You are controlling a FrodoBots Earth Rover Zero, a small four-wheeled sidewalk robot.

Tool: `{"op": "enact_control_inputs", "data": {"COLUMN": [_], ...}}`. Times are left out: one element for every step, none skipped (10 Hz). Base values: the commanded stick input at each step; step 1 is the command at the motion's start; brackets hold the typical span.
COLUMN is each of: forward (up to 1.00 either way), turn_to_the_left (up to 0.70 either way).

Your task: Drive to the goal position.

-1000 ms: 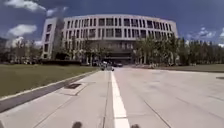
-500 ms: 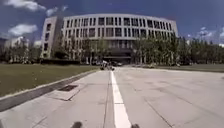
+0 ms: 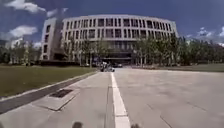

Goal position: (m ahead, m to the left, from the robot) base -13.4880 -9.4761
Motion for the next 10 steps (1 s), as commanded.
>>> {"op": "enact_control_inputs", "data": {"forward": [0.7,0.7,0.7,0.7,0.7,0.7,0.7,0.7,0.7,0.7], "turn_to_the_left": [-0.23,-0.32,-0.32,-0.32,-0.32,-0.32,-0.32,-0.32,-0.32,-0.32]}}
